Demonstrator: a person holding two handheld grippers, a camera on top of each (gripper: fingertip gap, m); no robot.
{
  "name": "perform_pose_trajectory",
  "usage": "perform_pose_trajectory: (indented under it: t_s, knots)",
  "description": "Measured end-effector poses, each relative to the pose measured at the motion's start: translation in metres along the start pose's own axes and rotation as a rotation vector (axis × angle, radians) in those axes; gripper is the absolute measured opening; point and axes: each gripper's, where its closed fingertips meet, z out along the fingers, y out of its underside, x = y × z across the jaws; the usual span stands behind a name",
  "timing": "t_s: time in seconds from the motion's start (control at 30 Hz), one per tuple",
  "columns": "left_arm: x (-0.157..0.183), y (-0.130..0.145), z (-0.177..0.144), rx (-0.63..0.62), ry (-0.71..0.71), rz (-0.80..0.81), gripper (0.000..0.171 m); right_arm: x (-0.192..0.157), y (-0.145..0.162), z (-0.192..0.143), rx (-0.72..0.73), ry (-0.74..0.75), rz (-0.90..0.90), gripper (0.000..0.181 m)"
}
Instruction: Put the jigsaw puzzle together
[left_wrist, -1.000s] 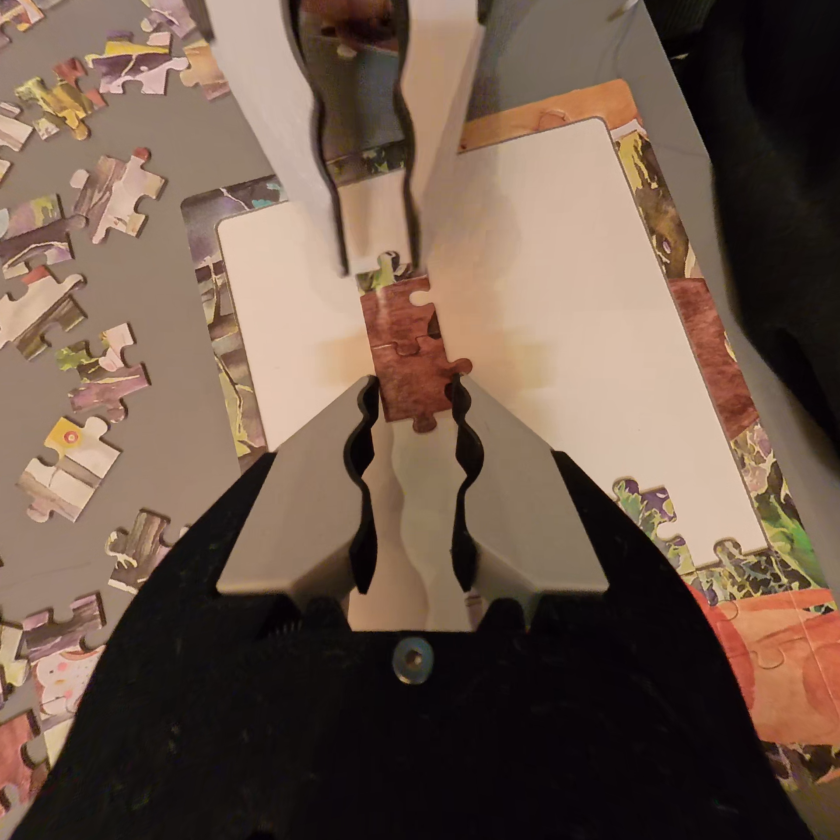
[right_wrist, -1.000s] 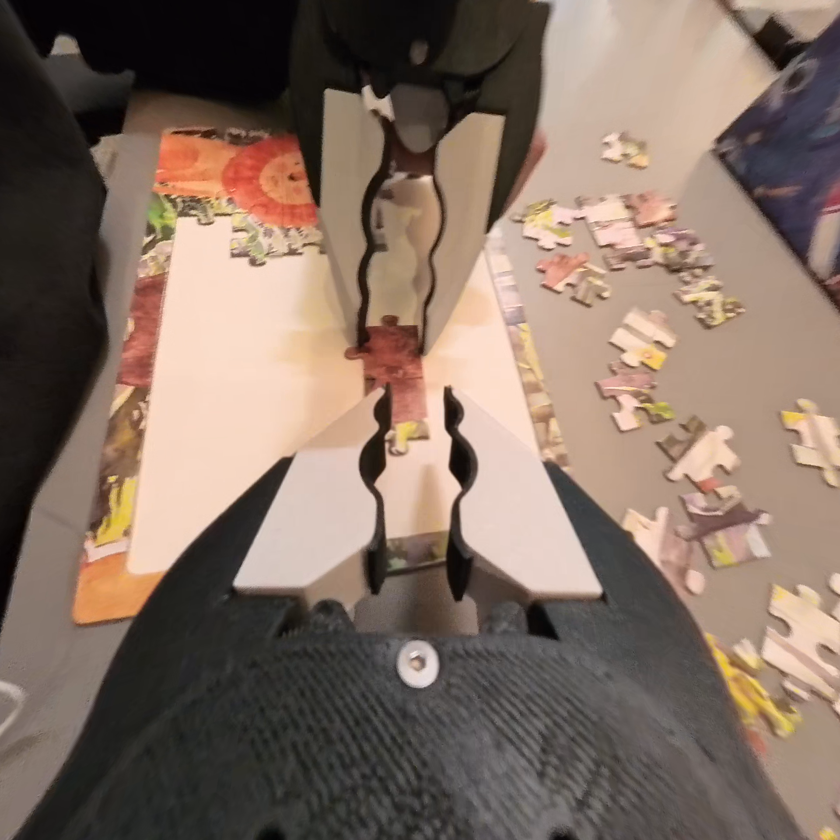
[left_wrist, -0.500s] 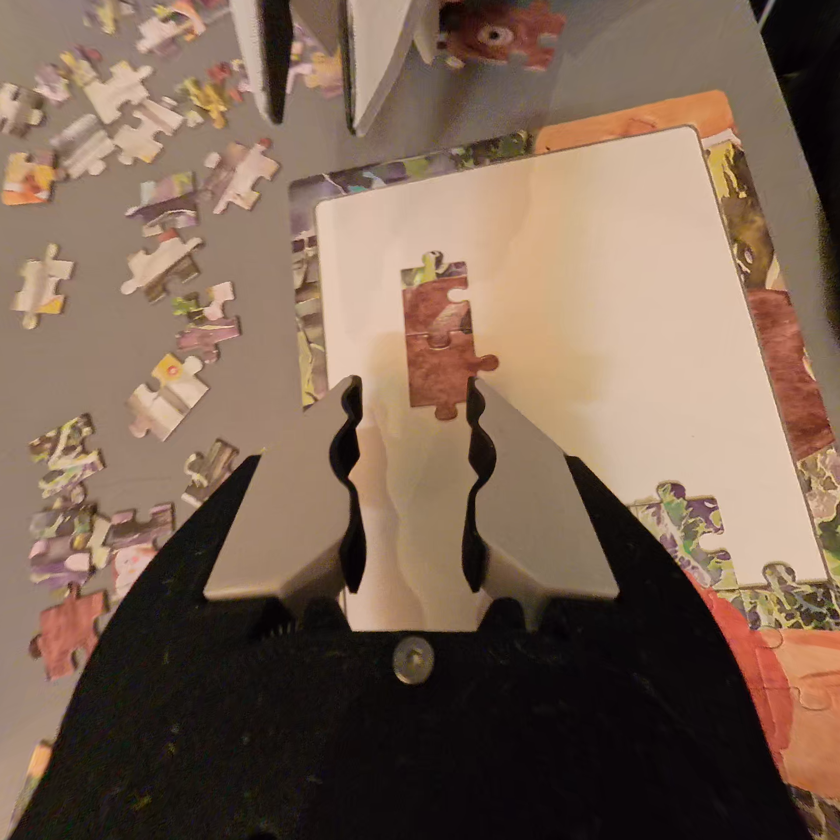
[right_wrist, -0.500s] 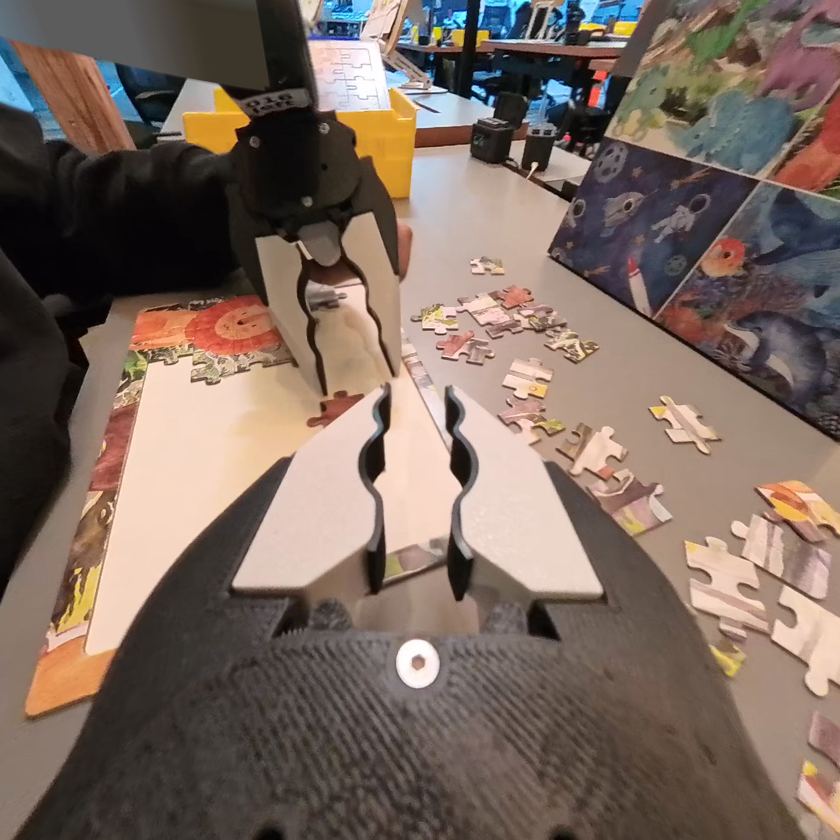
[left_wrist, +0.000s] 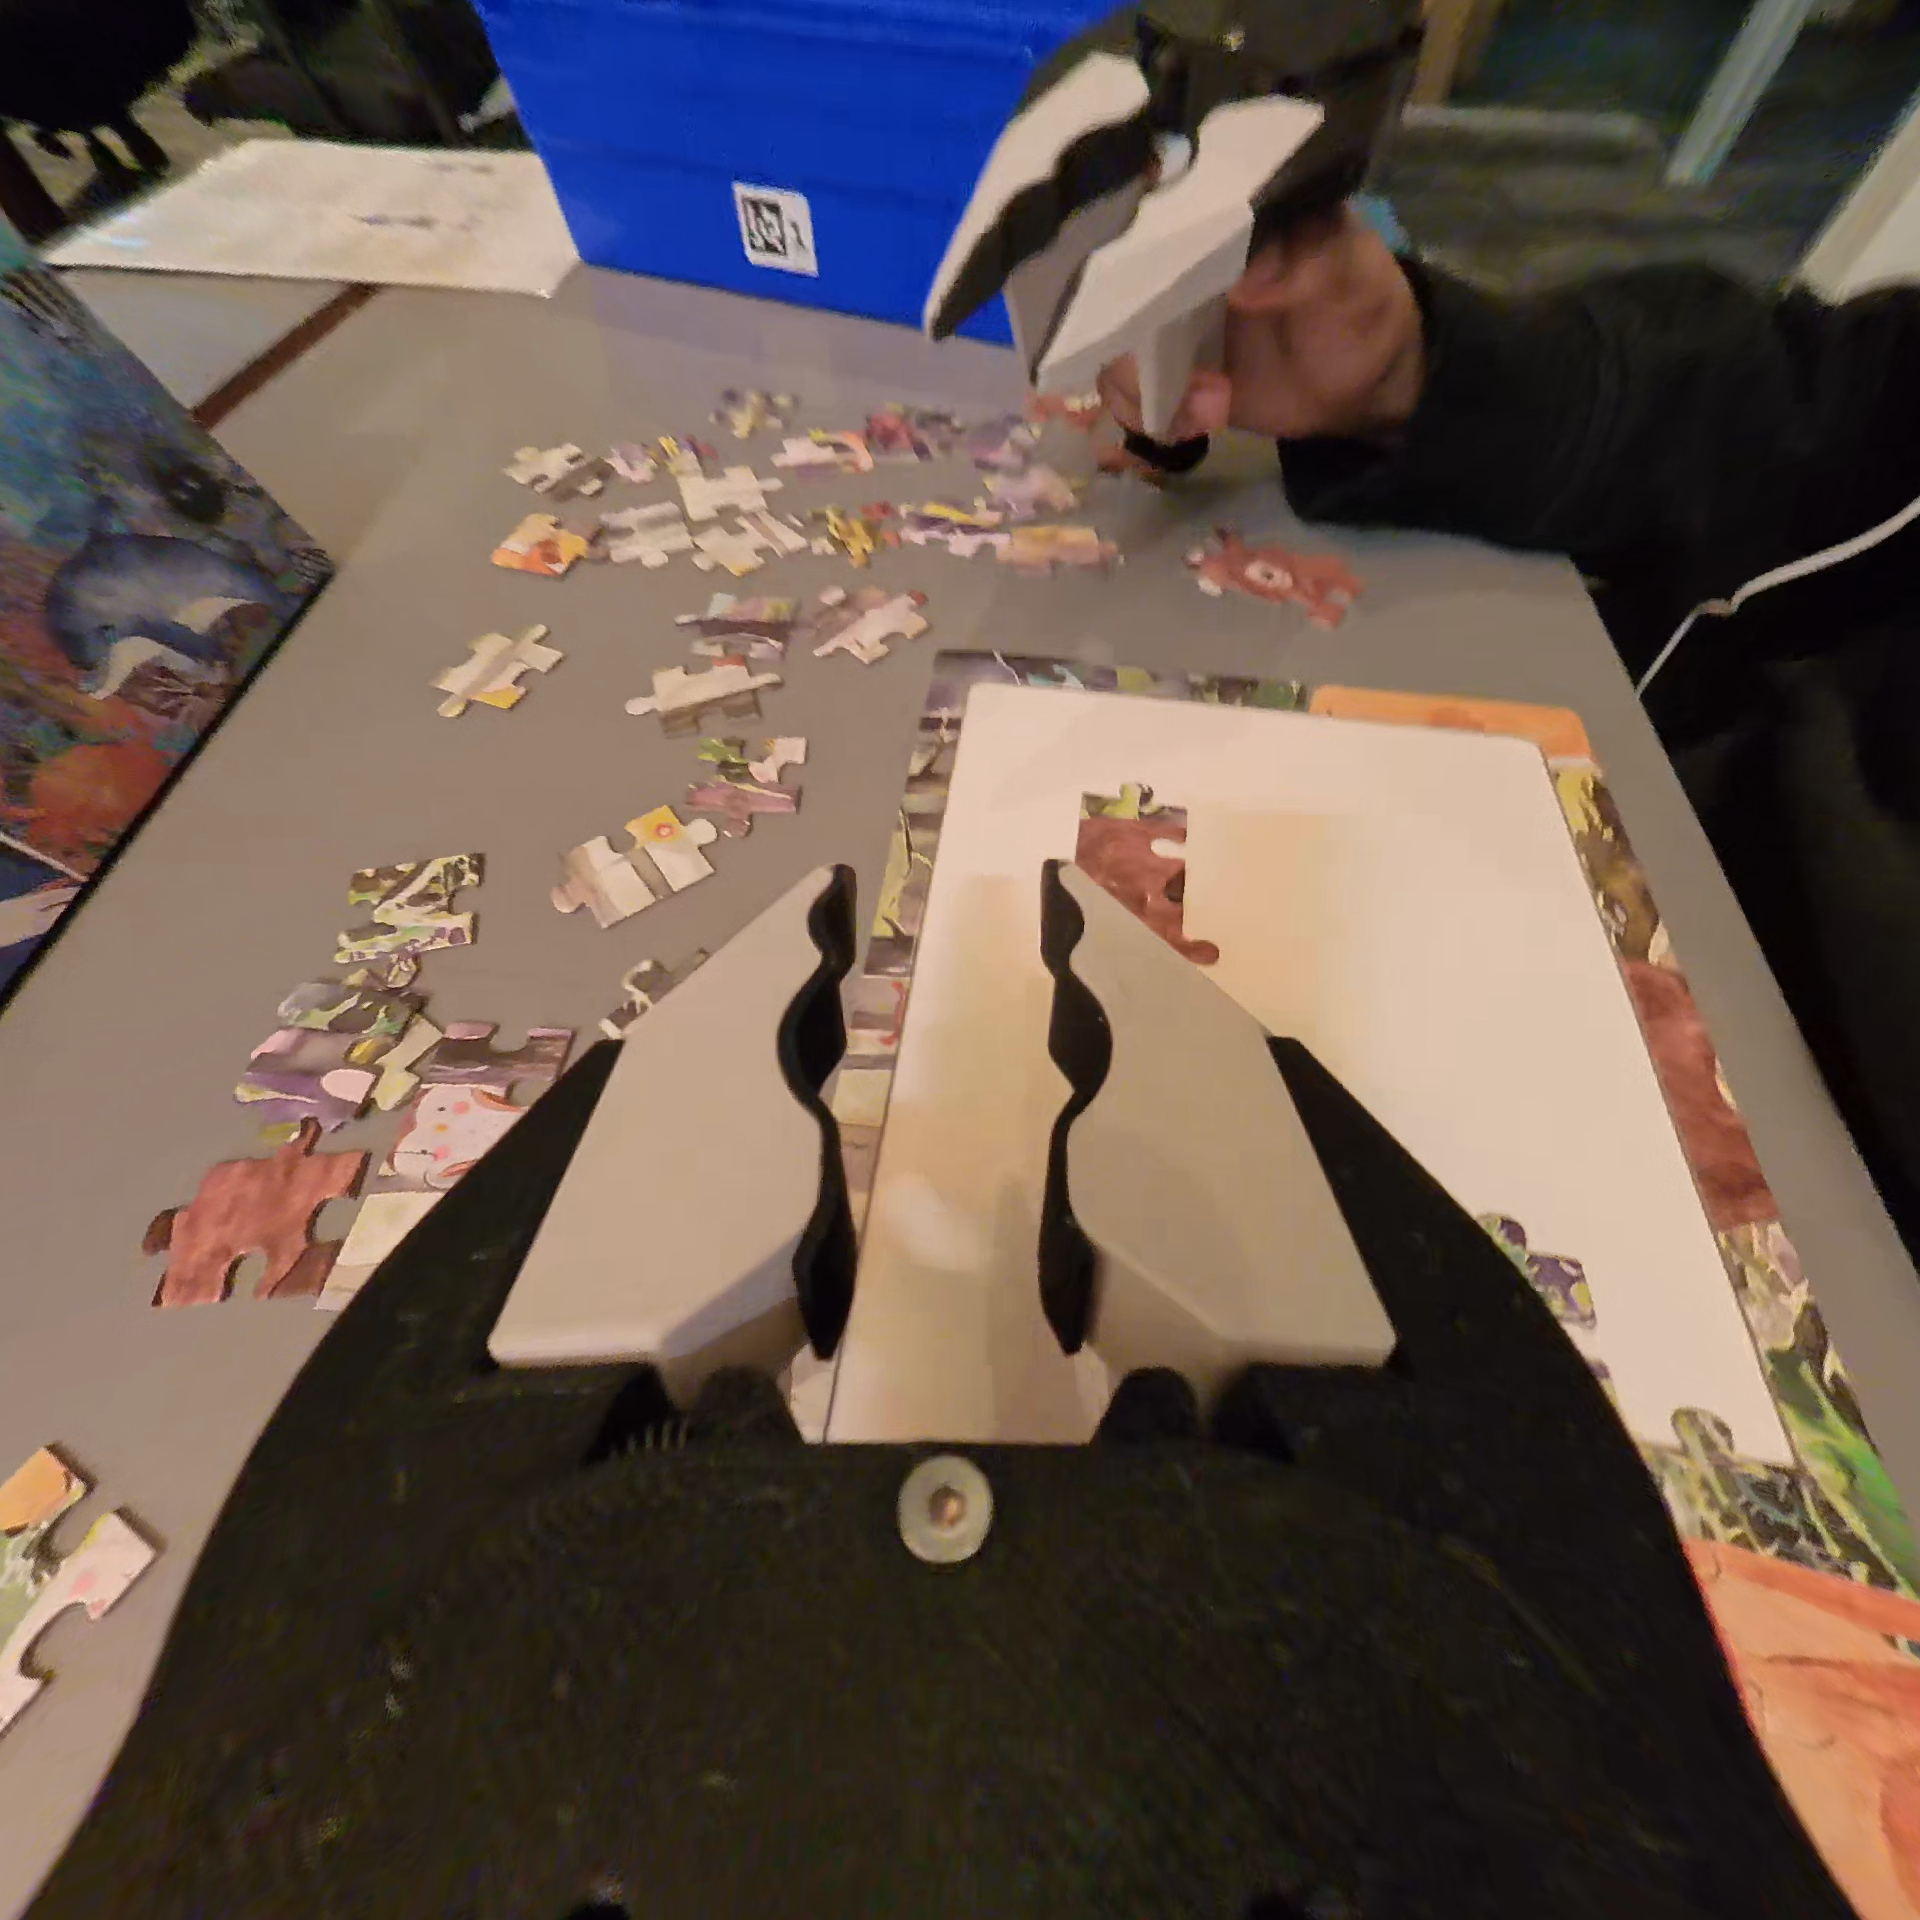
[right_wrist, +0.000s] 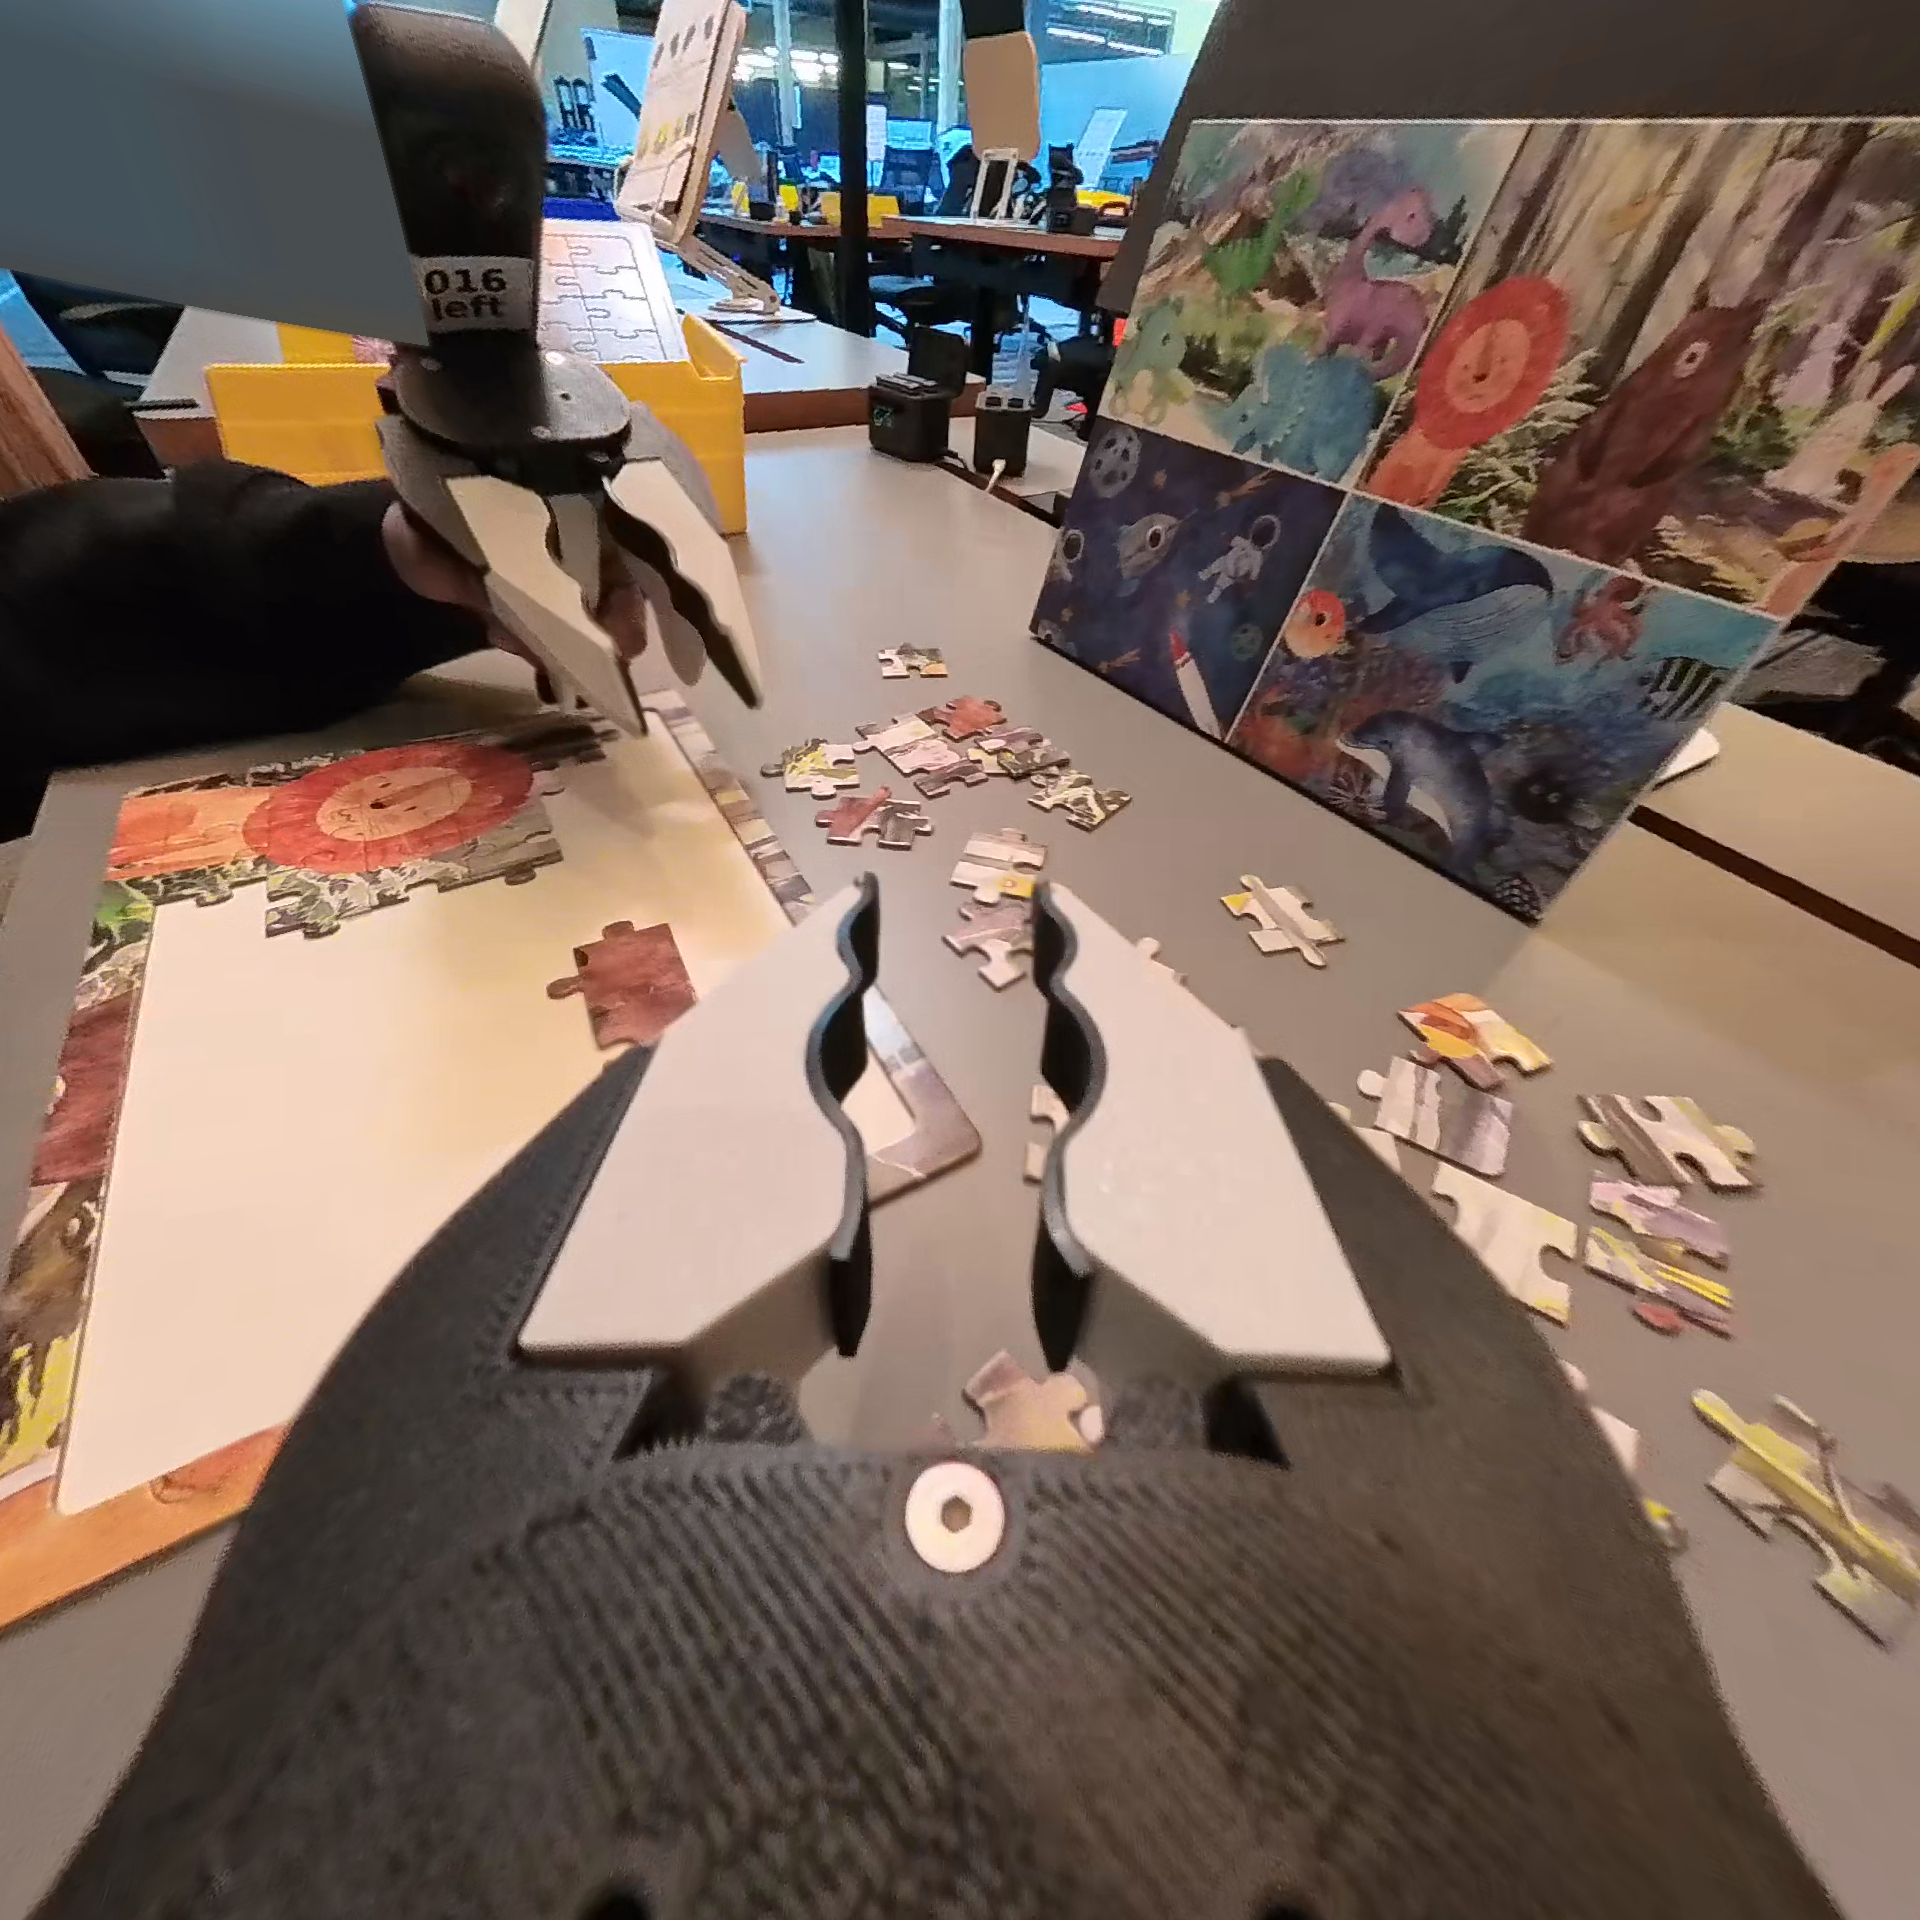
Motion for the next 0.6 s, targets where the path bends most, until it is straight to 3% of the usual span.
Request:
perform_pose_trajectory:
  t_s: [0.17,0.4,0.6]
  knots:
    - [-0.013,-0.011,-0.008,0.086,-0.038,-0.086,0.035,0.005,0.004,-0.003,-0.016,0.022,-0.021,0.028]
    - [-0.058,-0.021,-0.037,0.235,-0.248,-0.112,0.031,-0.012,-0.004,-0.004,0.042,-0.085,-0.028,0.041]
    - [-0.051,-0.052,-0.06,0.444,-0.138,-0.236,0.034,-0.002,-0.003,-0.008,0.046,-0.002,-0.008,0.042]
